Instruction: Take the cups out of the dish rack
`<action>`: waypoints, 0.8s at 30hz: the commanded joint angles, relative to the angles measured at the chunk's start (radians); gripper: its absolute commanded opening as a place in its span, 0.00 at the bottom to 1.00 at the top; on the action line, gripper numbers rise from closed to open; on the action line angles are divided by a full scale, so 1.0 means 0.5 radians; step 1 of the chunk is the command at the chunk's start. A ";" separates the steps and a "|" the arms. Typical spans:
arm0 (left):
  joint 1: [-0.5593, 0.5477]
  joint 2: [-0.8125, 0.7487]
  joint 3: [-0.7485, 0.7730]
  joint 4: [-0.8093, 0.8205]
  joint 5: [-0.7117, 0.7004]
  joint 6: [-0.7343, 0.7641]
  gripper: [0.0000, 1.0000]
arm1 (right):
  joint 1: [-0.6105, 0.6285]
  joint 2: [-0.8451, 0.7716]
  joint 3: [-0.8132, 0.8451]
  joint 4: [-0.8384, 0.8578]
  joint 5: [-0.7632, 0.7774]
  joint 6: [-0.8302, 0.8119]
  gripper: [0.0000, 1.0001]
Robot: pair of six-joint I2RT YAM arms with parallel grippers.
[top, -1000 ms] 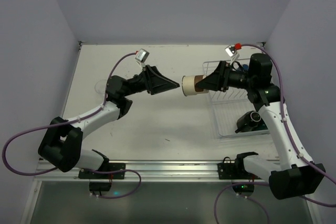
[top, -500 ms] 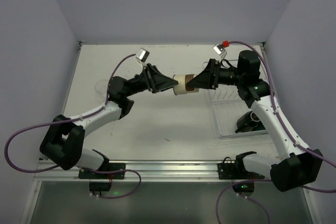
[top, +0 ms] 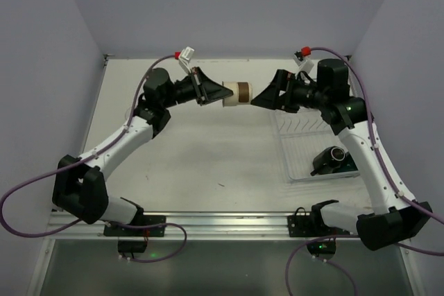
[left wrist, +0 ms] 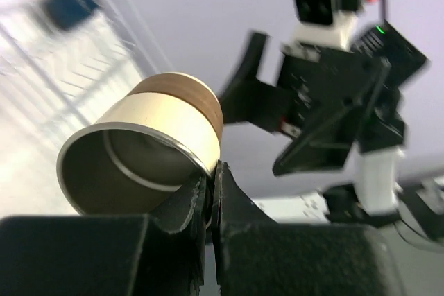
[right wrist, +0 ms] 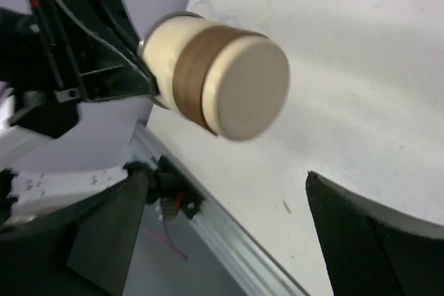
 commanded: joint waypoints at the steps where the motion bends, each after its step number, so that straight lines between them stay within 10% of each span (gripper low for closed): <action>1: 0.063 -0.018 0.458 -1.448 -0.221 0.932 0.00 | -0.002 0.008 0.213 -0.552 0.550 -0.191 0.98; 9: 0.042 0.274 0.965 -2.609 -1.175 1.655 0.00 | -0.002 -0.044 0.244 -0.755 0.916 -0.247 0.98; 14: -0.127 0.378 1.041 -2.843 -1.887 1.747 0.00 | -0.002 -0.022 0.241 -0.782 0.971 -0.253 0.97; 24: -0.189 0.470 0.968 -2.902 -2.275 1.784 0.00 | -0.002 -0.053 0.097 -0.767 1.051 -0.262 0.97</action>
